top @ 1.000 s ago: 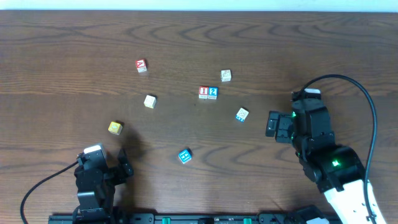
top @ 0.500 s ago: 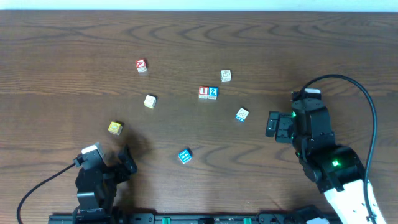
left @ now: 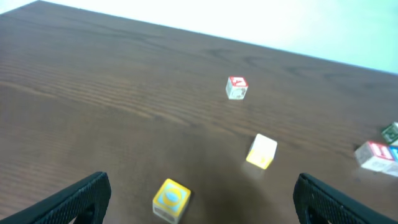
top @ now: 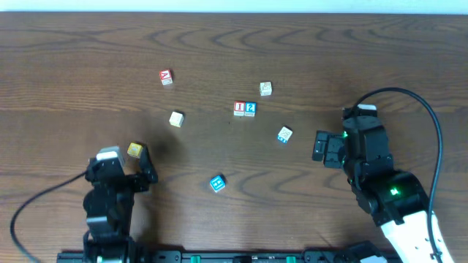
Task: Spell out Ai2
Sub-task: 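Raise the left arm and reach toward the red 'A' block at back left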
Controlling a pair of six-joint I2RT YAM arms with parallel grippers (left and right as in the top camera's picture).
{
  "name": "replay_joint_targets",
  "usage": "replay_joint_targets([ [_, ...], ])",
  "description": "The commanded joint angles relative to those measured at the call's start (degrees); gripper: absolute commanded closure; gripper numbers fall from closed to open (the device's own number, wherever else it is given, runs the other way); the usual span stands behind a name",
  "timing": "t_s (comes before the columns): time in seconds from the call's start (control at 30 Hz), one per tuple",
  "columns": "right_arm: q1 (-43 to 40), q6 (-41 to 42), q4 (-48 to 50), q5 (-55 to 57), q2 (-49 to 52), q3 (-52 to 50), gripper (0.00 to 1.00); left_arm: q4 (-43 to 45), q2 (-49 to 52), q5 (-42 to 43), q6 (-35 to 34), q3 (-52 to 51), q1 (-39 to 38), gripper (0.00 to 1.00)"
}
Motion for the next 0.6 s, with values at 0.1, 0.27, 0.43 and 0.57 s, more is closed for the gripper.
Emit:
replay_joint_targets([
  [0.1, -0.6, -1.0, 0.0, 0.8, 0.1, -0.1, 0.01, 11.3, 22.1, -0.8, 7.8, 5.1, -0.2, 0.05],
  [0.27, -0.6, -1.0, 0.0, 0.8, 0.1, -0.1, 0.01, 13.1, 40.9, -0.8, 13.7, 17.2, -0.2, 0.05],
  [0.43, -0.6, -1.0, 0.0, 0.8, 0.1, -0.1, 0.01, 12.7, 58.1, -0.8, 18.9, 33.1, -0.2, 0.05],
  [0.57, -0.6, -1.0, 0.0, 0.8, 0.1, -0.1, 0.01, 9.4, 69.0, -0.6, 24.7, 45.8, -0.2, 0.05],
])
